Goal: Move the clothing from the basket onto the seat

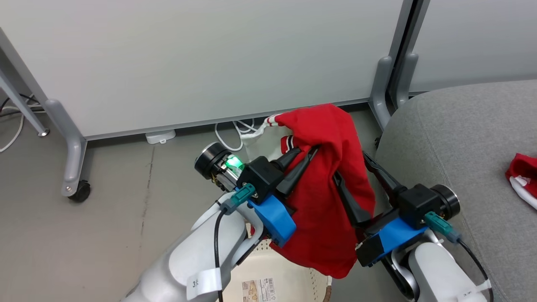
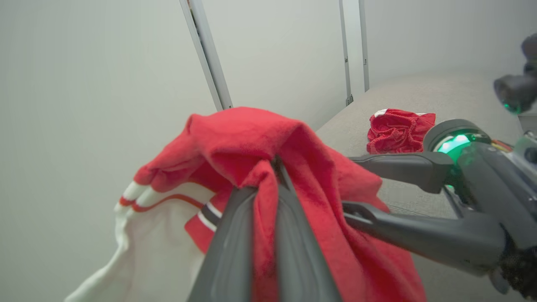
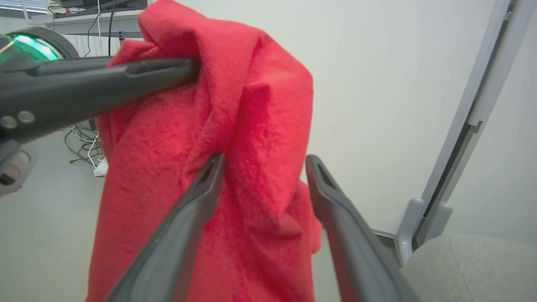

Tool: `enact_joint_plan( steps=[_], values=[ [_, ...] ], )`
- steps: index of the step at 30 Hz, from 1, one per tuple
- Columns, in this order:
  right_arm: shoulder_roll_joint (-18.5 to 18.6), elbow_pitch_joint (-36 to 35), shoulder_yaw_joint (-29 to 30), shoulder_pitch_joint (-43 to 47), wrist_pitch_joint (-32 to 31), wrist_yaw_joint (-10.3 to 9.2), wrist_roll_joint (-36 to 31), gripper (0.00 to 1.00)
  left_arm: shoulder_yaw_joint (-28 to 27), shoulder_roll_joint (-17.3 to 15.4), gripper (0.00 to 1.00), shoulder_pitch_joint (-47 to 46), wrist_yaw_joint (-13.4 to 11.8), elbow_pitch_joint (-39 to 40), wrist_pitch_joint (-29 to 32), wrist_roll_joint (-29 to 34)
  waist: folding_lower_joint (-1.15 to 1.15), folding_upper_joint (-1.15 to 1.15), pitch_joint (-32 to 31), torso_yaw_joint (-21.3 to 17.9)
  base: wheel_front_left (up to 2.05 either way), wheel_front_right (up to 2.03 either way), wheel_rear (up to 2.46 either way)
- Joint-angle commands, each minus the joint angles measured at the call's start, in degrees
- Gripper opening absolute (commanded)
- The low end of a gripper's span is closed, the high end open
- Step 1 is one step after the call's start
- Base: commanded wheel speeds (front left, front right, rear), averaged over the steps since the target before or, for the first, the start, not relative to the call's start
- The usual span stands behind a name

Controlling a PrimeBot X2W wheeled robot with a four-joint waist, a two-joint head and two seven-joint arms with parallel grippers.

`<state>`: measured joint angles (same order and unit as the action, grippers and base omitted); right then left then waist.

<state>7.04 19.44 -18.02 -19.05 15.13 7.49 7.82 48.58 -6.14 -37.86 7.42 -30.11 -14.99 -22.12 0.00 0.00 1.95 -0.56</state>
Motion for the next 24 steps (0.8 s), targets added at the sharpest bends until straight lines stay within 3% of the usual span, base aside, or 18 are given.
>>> enact_joint_plan(
  steps=[1, 7, 8, 9, 10, 24],
  values=[
    [0.43, 0.87, -0.66, -0.96, 0.03, 0.01, 0.52, 1.0, 0.17, 0.18, 0.0, -0.88, 0.1, 0.44, -0.29, -0.03, 0.0, 0.0, 0.15, 0.31, 0.0, 0.0, 0.0],
    [1.24, 4.8, -4.21, -3.32, 0.03, 0.01, 2.83, 1.0, 1.72, 0.32, 0.0, -1.21, 0.1, 1.21, -0.29, -0.51, 0.0, 0.0, 0.42, 1.07, 0.0, 0.0, 0.0],
    [1.17, 5.31, -4.67, -3.47, 0.03, 0.01, 3.54, 0.85, 1.9, 0.29, 0.0, -1.25, 0.1, 1.23, -0.29, -0.55, 0.0, 0.0, 0.39, 1.11, 0.0, 0.0, 0.0],
    [1.13, 5.8, -5.15, -3.76, 0.03, 0.01, 4.12, 0.06, 2.03, 0.29, 0.0, -1.28, 0.1, 1.3, -0.29, -0.65, 0.0, 0.0, 0.41, 1.13, 0.0, 0.0, 0.0],
    [1.1, 6.46, -5.63, -3.99, 0.03, 0.01, 4.64, 0.0, 2.13, 0.24, 0.0, -1.29, 0.1, 1.34, -0.29, -0.77, 0.0, 0.0, 0.41, 1.12, 0.0, 0.0, 0.0],
    [1.66, 6.58, -7.49, -5.08, 0.03, 0.01, 7.81, 0.0, 2.28, -0.28, 0.0, -1.43, 0.1, 0.94, -0.29, -1.13, 0.0, 0.0, 0.6, 0.53, 0.0, 0.0, 0.0]
  ],
)
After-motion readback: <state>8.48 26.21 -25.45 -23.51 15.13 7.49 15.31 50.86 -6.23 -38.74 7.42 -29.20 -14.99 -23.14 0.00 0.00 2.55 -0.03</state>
